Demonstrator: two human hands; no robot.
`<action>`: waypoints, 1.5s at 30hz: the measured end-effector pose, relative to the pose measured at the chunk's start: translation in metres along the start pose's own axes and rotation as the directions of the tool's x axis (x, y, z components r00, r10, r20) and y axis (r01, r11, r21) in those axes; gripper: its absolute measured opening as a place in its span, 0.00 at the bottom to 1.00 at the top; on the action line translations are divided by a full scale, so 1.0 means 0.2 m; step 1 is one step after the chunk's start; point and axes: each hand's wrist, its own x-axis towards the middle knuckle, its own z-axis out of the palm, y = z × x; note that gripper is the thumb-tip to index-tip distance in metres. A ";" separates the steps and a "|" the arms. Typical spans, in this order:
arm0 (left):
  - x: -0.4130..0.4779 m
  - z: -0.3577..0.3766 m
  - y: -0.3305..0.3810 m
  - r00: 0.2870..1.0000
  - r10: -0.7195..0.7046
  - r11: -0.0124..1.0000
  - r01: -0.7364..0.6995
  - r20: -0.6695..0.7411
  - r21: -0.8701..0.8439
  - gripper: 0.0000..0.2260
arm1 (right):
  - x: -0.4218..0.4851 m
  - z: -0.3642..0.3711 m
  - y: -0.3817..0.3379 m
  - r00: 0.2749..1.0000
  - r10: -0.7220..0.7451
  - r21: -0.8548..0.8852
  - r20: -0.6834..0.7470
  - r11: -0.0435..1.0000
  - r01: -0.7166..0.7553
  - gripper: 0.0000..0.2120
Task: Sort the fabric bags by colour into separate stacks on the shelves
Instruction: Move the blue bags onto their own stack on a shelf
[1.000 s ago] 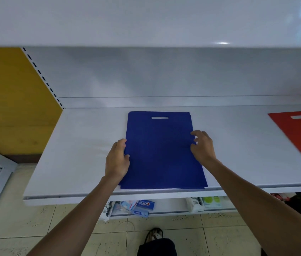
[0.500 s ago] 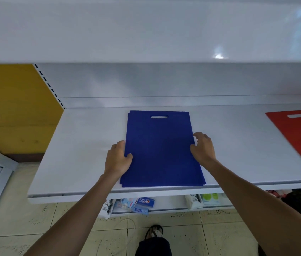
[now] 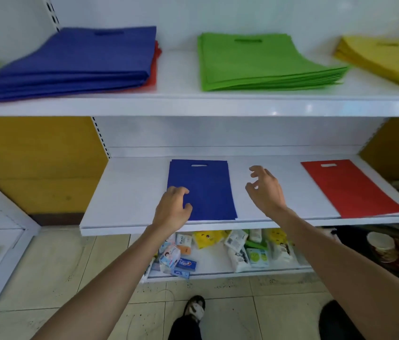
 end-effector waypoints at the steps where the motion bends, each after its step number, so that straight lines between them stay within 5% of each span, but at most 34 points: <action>1: -0.04 -0.03 0.06 1.000 0.018 1.000 -0.018 -0.001 0.003 0.17 | -0.05 -0.09 -0.03 0.999 -0.023 -0.002 -0.024 1.000 0.023 0.19; 9: -0.16 -0.41 0.49 0.952 0.289 0.957 -0.288 -0.100 0.016 0.15 | -0.16 -0.61 -0.28 0.965 -0.117 -0.006 -0.235 0.993 0.119 0.16; 15: -0.09 -0.81 0.60 0.848 0.415 0.905 -0.421 -0.331 0.057 0.11 | -0.02 -0.77 -0.61 0.879 -0.202 0.005 -0.431 0.974 0.226 0.13; 30: 0.35 -1.73 -0.36 0.793 0.101 0.995 -0.075 -0.601 0.068 0.10 | 0.67 -0.21 -1.57 0.860 -0.415 -0.015 -0.297 0.902 0.431 0.14; 33: 0.53 -1.79 -0.49 0.826 0.062 0.994 0.001 -0.561 0.111 0.12 | 0.83 -0.08 -1.67 0.915 -0.348 -0.046 -0.203 0.937 0.347 0.15; 37: 0.74 -1.78 -0.57 0.912 -0.140 0.984 0.172 -0.386 0.049 0.22 | 0.98 0.05 -1.72 0.990 -0.057 -0.106 -0.130 0.993 0.043 0.18; 41: 0.81 -1.76 -0.61 0.890 -0.151 0.988 0.117 -0.431 -0.103 0.23 | 1.02 0.12 -1.66 0.970 0.135 -0.009 -0.200 0.990 -0.140 0.19; 45: 0.82 -1.74 -0.64 0.880 -0.150 0.986 0.100 -0.451 -0.134 0.21 | 1.03 0.13 -1.65 0.963 0.178 -0.008 -0.202 0.983 -0.183 0.18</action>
